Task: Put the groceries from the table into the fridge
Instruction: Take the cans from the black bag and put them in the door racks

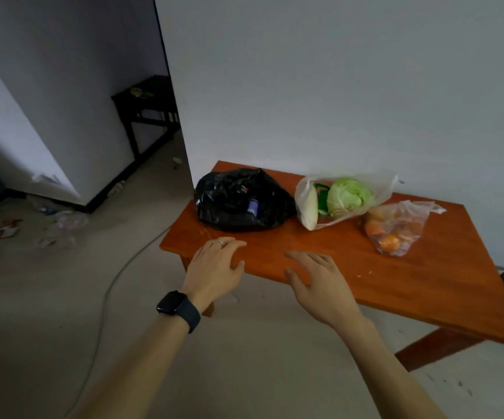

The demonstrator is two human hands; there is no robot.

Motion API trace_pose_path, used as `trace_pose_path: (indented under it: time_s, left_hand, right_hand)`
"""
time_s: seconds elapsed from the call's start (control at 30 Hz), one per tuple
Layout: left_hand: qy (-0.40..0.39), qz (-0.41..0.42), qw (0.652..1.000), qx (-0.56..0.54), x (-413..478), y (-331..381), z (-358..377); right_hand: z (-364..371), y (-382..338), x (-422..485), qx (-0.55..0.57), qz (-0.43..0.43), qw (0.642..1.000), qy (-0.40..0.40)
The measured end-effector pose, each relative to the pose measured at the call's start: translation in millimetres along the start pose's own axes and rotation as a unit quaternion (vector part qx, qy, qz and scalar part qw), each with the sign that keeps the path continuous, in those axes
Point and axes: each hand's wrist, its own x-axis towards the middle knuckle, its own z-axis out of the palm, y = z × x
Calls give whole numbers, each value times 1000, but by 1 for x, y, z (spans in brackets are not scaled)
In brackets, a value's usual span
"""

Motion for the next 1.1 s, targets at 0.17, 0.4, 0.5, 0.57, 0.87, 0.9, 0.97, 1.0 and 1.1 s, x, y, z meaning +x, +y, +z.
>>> trace_pose_path:
  time_s: [0.17,0.4,0.5,0.57,0.87,0.9,0.97,1.0,1.1]
  left_hand:
    - [-12,0,1000,6,73,-36,-1]
    - [-59,56,996,46,210,-96,13]
    - [-84,100,989,71,284,-124,22]
    - [-113,139,979,93,327,-140,28]
    - [-227,351,861,290,452,-177,85]
    - [-234,377,841,309,462,-178,93]
    - [-243,421,806,337,482,-177,106]
    - [-245,436,793,349,493,-176,111]
    - [-257,451,763,385,524,-176,124]
  right_hand:
    - [26,1,76,3,7,1000,-27]
    - [79,16,196,4,46,997,-60]
    - [102,22,255,19,98,993,-62]
    - [116,26,289,27,144,986,-76]
    - [189,36,403,57,307,938,-147]
    - [197,35,413,60,321,933,-151]
    - [211,36,430,51,347,924,-152]
    - [217,36,438,41,357,921,-150]
    - [232,42,455,18,373,914,-161]
